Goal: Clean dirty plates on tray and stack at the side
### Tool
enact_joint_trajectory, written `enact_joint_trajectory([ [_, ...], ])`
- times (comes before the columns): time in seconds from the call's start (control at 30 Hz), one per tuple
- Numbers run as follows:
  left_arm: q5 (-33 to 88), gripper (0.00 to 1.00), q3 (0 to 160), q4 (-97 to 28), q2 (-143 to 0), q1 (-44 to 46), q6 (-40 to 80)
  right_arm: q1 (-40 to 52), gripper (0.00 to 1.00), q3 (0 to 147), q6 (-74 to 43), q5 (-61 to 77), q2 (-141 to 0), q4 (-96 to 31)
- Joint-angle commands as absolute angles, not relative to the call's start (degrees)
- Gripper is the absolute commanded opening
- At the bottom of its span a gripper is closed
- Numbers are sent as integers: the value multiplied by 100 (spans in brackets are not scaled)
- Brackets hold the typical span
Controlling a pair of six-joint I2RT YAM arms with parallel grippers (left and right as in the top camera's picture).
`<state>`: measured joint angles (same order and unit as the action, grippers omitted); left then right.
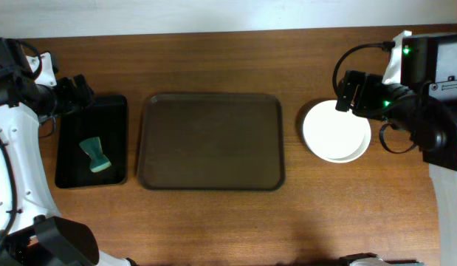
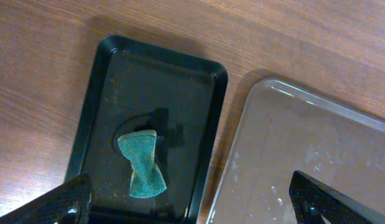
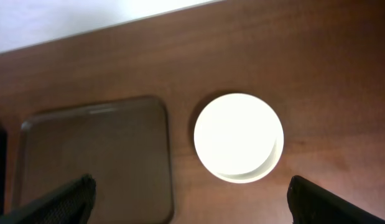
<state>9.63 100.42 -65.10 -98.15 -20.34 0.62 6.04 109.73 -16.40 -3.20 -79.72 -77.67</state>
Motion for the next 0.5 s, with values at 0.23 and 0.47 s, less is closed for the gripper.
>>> enact_joint_trajectory([
  [0.23,1022,99,10060,-6514,-9839,-2029,23,624,99,9120,-950,-333,-6853,-5557],
  [0.47,1022,99,10060,-6514,-9839,-2029,23,329,98,5815,-902,-3,-4263,-3754],
])
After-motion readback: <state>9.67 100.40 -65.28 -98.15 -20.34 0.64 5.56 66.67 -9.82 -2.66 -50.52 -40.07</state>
